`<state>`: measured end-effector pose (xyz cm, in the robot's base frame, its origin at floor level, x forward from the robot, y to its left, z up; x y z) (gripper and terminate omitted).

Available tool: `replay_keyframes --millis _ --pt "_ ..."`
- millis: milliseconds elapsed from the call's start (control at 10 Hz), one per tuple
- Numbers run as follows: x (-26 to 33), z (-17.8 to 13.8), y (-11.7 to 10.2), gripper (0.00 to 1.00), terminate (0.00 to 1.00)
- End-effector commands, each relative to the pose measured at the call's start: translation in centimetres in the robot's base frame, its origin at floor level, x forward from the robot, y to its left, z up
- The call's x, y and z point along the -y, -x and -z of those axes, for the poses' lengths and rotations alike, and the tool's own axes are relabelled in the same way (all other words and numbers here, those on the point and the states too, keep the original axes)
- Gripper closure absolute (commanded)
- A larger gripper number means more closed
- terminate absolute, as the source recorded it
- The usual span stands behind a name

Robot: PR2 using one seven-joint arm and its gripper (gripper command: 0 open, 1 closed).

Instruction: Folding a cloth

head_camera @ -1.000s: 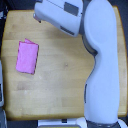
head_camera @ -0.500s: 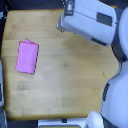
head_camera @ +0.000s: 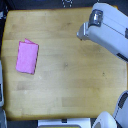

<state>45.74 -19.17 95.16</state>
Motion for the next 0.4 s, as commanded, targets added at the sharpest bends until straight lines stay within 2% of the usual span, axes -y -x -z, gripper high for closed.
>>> replay_keyframes --millis 0,200,300 --pt "9.3 0.9 0.4 0.00 0.00" --pt "10.9 2.0 -0.7 0.00 0.00" --pt "11.7 2.9 -0.8 0.00 1.00"
